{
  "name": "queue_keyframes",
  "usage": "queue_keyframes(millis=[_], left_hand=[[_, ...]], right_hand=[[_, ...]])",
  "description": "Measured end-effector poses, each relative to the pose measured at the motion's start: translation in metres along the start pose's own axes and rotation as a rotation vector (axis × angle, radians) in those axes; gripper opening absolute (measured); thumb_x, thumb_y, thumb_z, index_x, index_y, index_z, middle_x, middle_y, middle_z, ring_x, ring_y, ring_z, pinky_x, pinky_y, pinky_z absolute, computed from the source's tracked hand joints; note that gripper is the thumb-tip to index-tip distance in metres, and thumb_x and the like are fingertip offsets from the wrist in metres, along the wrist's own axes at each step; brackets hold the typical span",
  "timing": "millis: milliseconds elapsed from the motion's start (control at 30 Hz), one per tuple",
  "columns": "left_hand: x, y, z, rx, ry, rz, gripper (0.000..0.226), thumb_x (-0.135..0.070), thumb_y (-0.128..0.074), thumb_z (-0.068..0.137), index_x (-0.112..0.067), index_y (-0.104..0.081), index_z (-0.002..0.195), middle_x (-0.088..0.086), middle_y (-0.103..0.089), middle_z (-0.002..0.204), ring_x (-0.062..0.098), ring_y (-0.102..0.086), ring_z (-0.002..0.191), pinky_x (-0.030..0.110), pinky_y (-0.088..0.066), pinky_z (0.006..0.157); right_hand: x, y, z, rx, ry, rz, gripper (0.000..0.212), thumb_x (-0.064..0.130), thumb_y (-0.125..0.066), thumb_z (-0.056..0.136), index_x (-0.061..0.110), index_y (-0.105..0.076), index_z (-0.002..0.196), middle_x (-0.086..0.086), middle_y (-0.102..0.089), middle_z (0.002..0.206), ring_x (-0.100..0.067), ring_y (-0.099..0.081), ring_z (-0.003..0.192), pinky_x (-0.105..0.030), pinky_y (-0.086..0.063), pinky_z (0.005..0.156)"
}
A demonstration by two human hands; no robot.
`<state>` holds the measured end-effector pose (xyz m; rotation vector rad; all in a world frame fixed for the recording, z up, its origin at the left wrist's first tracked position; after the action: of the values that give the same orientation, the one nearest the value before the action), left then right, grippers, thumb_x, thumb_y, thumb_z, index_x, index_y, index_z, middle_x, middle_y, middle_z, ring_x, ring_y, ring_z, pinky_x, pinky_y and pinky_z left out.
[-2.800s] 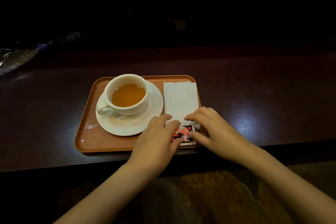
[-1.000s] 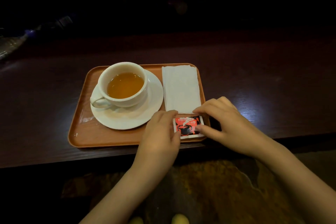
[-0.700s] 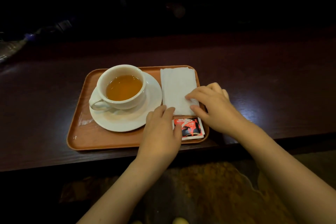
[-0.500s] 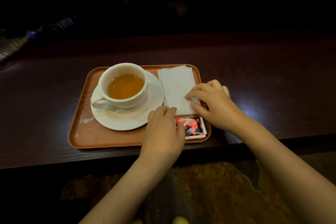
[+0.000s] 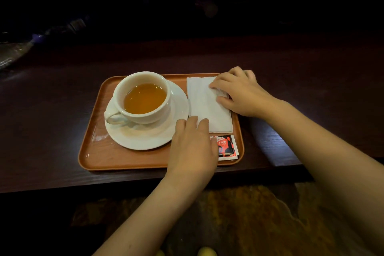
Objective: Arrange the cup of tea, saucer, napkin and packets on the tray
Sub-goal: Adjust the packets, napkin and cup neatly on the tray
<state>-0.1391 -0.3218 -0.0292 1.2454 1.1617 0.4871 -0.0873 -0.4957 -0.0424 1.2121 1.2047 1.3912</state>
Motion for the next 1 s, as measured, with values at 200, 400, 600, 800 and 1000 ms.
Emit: queue_keyframes(millis=[200, 400, 600, 800, 1000], left_hand=[[-0.003, -0.002, 0.000, -0.022, -0.012, 0.022, 0.044, -0.033, -0.040, 0.092, -0.021, -0.033, 0.134, 0.003, -0.034, 0.145, 0.021, -0.031, 0.127, 0.034, -0.032, 0.105], [-0.005, -0.002, -0.003, -0.034, -0.012, 0.047, 0.042, -0.033, -0.039, 0.092, -0.019, -0.037, 0.132, 0.005, -0.037, 0.142, 0.022, -0.032, 0.124, 0.035, -0.033, 0.102], [-0.004, 0.004, -0.005, -0.031, -0.034, 0.002, 0.044, -0.036, -0.039, 0.092, -0.020, -0.037, 0.133, 0.003, -0.035, 0.144, 0.020, -0.030, 0.127, 0.034, -0.030, 0.105], [0.034, 0.059, -0.042, -0.371, -0.044, -0.396, 0.040, -0.030, -0.053, 0.083, -0.029, -0.050, 0.122, -0.017, -0.050, 0.117, 0.003, -0.045, 0.111, 0.026, -0.040, 0.096], [0.096, 0.078, -0.034, -0.404, 0.317, -0.382, 0.057, -0.025, -0.054, 0.084, -0.024, -0.032, 0.137, -0.001, -0.039, 0.143, 0.019, -0.031, 0.132, 0.036, -0.030, 0.103]], right_hand=[[-0.005, 0.002, -0.001, -0.015, -0.005, 0.023, 0.040, 0.031, -0.046, 0.088, 0.025, -0.045, 0.128, 0.002, -0.049, 0.133, -0.024, -0.032, 0.121, -0.042, -0.022, 0.100], [0.017, 0.007, 0.029, 0.013, 0.147, 0.075, 0.039, 0.026, -0.033, 0.095, 0.034, -0.042, 0.131, 0.008, -0.044, 0.141, -0.020, -0.029, 0.124, -0.039, -0.019, 0.101], [0.026, -0.001, 0.034, 0.084, 0.163, 0.084, 0.038, 0.024, -0.034, 0.094, 0.034, -0.044, 0.130, 0.008, -0.044, 0.142, -0.019, -0.028, 0.126, -0.039, -0.019, 0.102], [0.049, 0.018, 0.034, 0.081, 0.060, 0.578, 0.060, 0.028, -0.062, 0.083, 0.025, -0.037, 0.137, 0.004, -0.044, 0.141, -0.014, -0.033, 0.127, -0.027, -0.031, 0.104], [0.085, 0.016, 0.032, 0.221, -0.007, 0.985, 0.081, 0.032, -0.073, 0.072, 0.026, -0.030, 0.140, 0.008, -0.042, 0.140, -0.006, -0.043, 0.125, -0.023, -0.039, 0.101]])
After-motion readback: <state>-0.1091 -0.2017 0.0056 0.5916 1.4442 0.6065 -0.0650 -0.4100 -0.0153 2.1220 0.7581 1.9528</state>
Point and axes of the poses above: each hand's wrist, its own z-axis towards the middle knuckle, its own y-axis out of the back of the hand, x = y × z, the point moved 2 cm from there along z, towards the middle knuckle
